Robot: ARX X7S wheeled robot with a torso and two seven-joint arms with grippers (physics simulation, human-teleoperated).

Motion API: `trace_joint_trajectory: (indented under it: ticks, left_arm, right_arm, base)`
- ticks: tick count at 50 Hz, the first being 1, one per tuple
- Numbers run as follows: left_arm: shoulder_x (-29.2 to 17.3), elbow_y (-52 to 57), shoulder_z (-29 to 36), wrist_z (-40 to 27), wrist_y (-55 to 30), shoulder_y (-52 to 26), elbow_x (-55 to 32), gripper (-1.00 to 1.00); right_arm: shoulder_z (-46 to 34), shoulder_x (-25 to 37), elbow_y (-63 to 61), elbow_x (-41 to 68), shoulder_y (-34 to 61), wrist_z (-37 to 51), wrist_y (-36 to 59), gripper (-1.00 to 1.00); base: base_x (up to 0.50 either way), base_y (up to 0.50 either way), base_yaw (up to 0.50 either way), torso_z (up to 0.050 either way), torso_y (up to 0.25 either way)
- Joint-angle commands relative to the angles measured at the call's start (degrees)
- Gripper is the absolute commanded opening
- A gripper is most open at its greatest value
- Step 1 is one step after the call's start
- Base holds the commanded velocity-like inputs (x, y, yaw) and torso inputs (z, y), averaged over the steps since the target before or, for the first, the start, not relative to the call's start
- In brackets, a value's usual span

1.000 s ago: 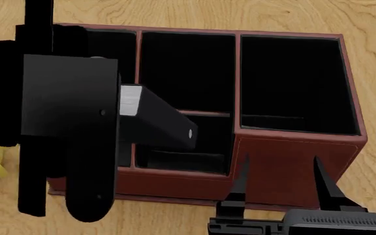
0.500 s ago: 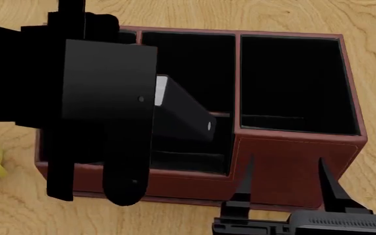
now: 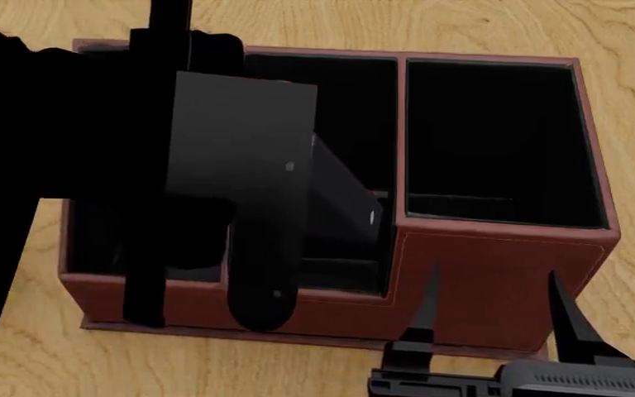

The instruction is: Pick up the book and place it in the back compartment of the caddy.

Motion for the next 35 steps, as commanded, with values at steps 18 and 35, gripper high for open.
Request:
trace_joint_trajectory:
  ticks: [18,35]
  left_arm:
    - [0.9,-2.4,0.2,-3.7,3.1,2.5,1.1,-1.00]
    - [1.3,-6.0,0.8,-5.9,6.6,4.6,0.8,-1.00]
  right_arm:
    - [0.1,0.3,0.2,0.1,-0.3,0.3,-0.5,1.00]
    - [0.2,0.4,0.3,0.4,-0.3,0.5,-0.7,1.00]
  base:
    - [0.00,0.00,0.00,0.000,0.001]
    - [0.00,0.00,0.00,0.001,0.001]
